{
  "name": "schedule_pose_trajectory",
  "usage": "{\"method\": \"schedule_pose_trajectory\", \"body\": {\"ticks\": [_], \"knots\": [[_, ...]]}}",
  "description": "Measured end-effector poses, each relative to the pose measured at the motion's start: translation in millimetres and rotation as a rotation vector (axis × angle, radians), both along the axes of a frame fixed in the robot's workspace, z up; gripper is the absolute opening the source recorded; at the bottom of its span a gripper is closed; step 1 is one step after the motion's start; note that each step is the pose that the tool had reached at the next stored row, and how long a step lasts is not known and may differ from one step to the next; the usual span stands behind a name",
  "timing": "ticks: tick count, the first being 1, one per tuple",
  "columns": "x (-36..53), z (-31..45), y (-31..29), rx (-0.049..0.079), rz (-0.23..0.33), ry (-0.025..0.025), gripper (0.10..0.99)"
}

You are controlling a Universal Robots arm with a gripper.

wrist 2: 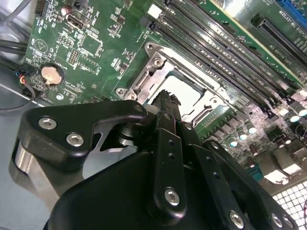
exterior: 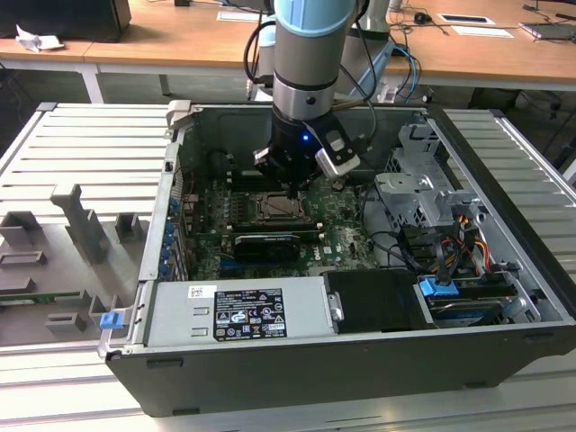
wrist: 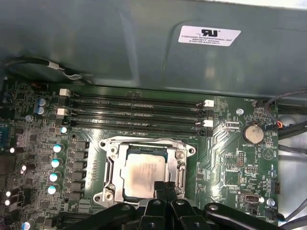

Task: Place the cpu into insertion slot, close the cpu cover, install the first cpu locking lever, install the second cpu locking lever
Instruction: 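Install the second cpu locking lever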

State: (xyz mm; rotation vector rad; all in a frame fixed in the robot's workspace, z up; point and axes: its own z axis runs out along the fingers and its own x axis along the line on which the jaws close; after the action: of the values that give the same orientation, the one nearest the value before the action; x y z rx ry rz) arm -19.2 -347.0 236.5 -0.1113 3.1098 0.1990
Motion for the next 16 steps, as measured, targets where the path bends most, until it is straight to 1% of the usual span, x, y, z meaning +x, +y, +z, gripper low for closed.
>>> {"method": "schedule_pose_trajectory", "body": {"ticks": [7,13,16], "knots": [[0.0,0.0,-4.2,0.0,0.0,0.0,0.106],[0.0,0.7,-5.9,0.0,0.0,0.0,0.106],[0.0,2.8,-6.1,0.0,0.0,0.0,0.106]]}}
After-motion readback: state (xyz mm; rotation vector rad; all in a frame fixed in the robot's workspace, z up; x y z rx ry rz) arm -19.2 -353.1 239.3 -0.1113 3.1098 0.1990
